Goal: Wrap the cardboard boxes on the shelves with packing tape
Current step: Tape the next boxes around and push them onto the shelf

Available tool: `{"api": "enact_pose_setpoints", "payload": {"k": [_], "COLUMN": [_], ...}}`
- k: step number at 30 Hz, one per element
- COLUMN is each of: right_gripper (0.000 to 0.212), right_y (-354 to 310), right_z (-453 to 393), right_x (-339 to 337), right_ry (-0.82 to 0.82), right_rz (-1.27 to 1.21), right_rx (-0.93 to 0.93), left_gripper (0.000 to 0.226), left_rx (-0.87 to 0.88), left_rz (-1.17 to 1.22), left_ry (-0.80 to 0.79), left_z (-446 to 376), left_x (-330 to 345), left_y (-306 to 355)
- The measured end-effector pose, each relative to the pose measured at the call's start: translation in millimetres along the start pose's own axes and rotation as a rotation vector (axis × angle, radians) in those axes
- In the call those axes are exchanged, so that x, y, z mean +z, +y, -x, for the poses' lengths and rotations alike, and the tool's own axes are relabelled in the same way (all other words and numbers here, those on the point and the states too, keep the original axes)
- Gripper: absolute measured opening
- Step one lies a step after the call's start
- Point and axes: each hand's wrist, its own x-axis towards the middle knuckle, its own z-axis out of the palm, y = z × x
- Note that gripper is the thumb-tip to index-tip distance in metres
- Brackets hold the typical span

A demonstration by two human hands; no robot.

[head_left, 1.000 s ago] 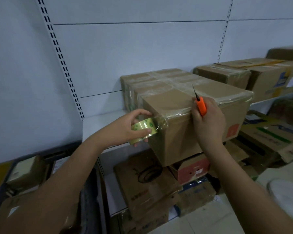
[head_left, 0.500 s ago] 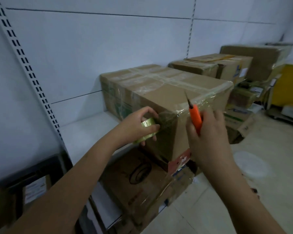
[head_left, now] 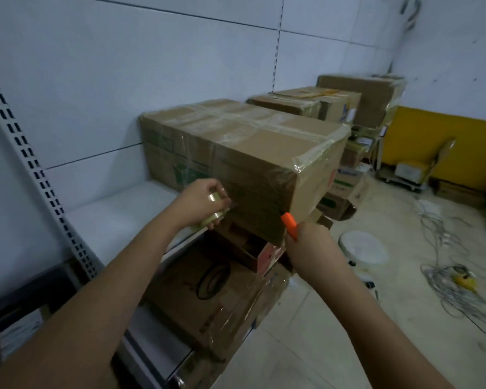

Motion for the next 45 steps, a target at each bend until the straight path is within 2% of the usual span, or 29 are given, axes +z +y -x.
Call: {"api": "enact_pose_setpoints", "payload": {"k": [2,5,7,9,12,16,18,22,24,29,34,37,40,42,45], "right_gripper": [0.024,0.030,0.046,0.052,0.047,0.047,0.043,0.031,0.030,0.024,0.014,0.012,0.013,0.019,0.012], "right_y": [3.9,-5.4,-10.1,-10.1,-2.6,12.6,25.3,44.8,47.8,42.3,35.0,35.5,40.7,45.8,55.3], "right_z": [8.4,-0.5,-23.6,-47.0,-63.7,-67.4,-68.3,-66.0,-64.0,-60.7,-58.2,-52.5,-39.8,-34.2,-37.5], "right_x": [-2.5,-15.2,-20.3,-14.8,-7.5,-12.1,-6.9,1.0,0.5,-12.6,-33.9,-40.5,-46.2,-51.5,-56.9], "right_ry": [0.180,0.624,0.752,0.745,0.709,0.585,0.559,0.563,0.559,0.506,0.413,0.379,0.338,0.300,0.286], "right_rz": [-0.082,-0.239,-0.251,-0.237,-0.315,-0.478,-0.520,-0.612,-0.650,-0.696,-0.777,-0.829,-0.881,-0.919,-0.907], "right_rx": [-0.099,-0.207,-0.270,-0.349,-0.412,-0.548,-0.580,-0.602,-0.613,-0.657,-0.723,-0.738,-0.754,-0.762,-0.740], "left_gripper": [0.017,0.013,0.014,0.014,0.013,0.010,0.012,0.031,0.034,0.039,0.058,0.072,0.080,0.079,0.069], "left_rx": [-0.024,0.022,0.067,0.091,0.122,0.090,0.070,-0.022,0.020,0.087,0.064,-0.010,-0.082,-0.117,-0.211], "left_rz": [0.047,0.161,0.181,0.194,0.221,0.397,0.441,0.174,0.092,0.043,0.016,-0.086,-0.193,-0.162,-0.228], "left_ry": [0.017,0.069,0.136,0.207,0.334,0.666,0.750,1.055,1.142,1.055,0.986,1.022,0.990,0.947,0.813], "left_z": [2.3,-1.4,-5.3,-6.4,-7.4,-20.8,-29.0,-30.0,-32.8,-47.1,-47.6,-40.3,-35.7,-33.6,-31.4], "left_x": [-6.7,-11.5,-15.2,-18.8,-23.7,-43.8,-57.7,-76.8,-86.2,-118.1,-146.8,-154.3,-156.8,-163.8,-176.1], "left_y": [-14.3,-15.9,-10.6,-7.1,-5.7,-21.4,-29.1,-31.1,-30.1,-17.5,-13.5,-13.8,-23.5,-31.0,-35.6]}}
